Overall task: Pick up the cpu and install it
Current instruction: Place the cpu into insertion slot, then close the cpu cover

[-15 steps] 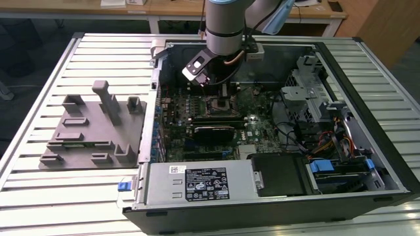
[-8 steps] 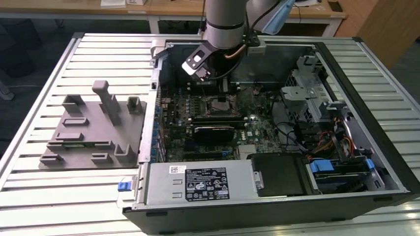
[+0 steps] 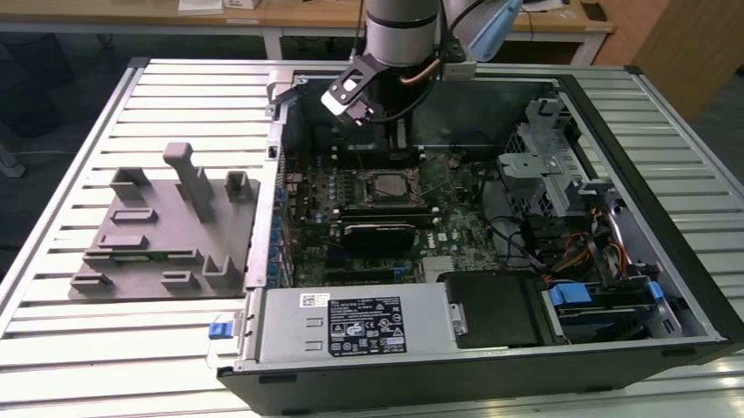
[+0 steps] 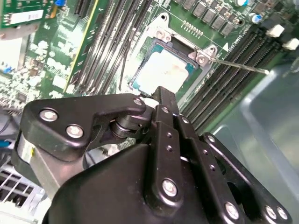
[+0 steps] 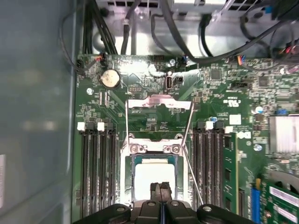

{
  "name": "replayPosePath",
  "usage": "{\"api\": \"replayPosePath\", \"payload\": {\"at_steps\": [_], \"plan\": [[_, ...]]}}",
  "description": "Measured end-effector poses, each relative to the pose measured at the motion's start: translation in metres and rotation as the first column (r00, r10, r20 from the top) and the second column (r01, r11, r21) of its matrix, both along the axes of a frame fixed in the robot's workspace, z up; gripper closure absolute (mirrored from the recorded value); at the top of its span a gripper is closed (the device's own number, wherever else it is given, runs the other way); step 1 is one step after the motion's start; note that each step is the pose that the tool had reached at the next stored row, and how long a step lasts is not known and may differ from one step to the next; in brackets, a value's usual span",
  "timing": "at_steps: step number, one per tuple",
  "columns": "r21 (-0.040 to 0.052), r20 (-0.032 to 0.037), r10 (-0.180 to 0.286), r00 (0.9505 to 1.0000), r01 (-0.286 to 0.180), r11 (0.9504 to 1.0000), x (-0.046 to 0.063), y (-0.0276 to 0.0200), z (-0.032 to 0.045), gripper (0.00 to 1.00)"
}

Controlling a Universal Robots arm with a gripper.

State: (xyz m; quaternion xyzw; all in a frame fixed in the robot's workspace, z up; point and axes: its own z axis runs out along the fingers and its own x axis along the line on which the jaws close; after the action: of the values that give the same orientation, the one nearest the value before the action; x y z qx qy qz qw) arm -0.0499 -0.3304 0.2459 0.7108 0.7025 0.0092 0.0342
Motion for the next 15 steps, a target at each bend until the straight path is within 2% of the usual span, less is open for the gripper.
{"api": "replayPosePath", "payload": {"at_steps": [3,6,15], "plan": [[-0.0001,0.0032,0.000,1.0000,0.000,1.0000,0.000,0.0000,0.0096,0.89],[-0.0001,0.0053,0.000,1.0000,0.000,1.0000,0.000,0.0000,0.0156,0.89],[0.0000,0.0061,0.000,1.0000,0.000,1.0000,0.000,0.0000,0.0160,0.89]]}}
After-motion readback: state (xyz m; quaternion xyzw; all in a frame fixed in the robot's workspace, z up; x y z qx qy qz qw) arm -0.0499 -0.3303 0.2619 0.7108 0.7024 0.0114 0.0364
